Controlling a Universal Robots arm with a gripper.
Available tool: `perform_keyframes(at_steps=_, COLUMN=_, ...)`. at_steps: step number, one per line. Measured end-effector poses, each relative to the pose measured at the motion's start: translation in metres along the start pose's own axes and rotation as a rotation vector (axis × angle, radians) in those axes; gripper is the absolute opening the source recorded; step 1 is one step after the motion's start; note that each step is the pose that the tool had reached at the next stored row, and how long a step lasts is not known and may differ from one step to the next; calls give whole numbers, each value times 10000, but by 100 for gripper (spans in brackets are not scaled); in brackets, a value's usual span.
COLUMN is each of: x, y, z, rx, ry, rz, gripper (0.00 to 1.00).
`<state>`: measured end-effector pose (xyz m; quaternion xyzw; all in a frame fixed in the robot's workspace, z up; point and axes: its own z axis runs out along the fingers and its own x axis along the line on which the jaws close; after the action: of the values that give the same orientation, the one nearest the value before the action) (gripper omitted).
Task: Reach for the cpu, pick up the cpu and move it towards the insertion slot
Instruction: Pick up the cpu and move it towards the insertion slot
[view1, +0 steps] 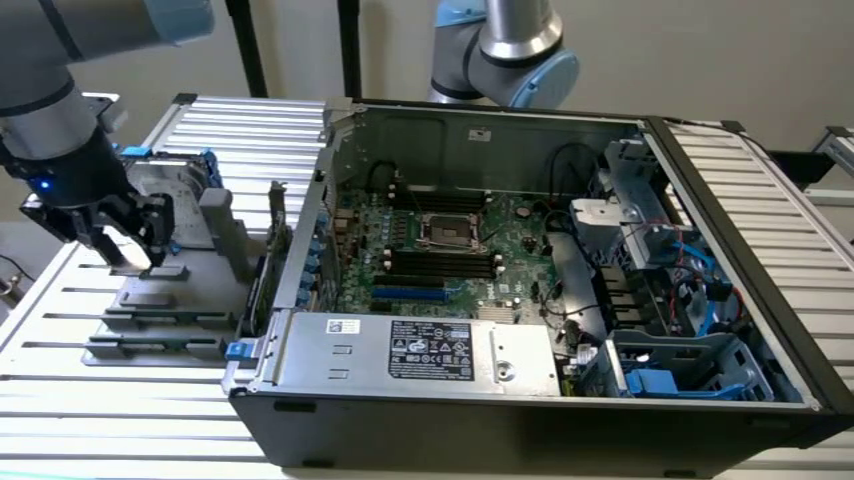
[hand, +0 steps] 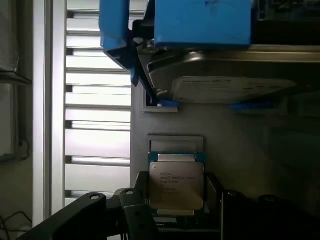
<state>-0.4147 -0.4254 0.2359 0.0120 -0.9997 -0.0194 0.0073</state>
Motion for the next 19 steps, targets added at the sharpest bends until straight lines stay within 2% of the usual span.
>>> perform_keyframes(at_steps=8, x=-33, y=-13, z=-365, rx=0, ry=1, rz=-29, gripper=55)
perform_keyframes(at_steps=12, x=-90, y=-20, z=-546, rx=-5, ry=3, rz=-73, gripper=55)
perform_keyframes(at_steps=19, x=-326, y=-37, z=-871, rx=-151, ry=2, rz=-145, gripper=55)
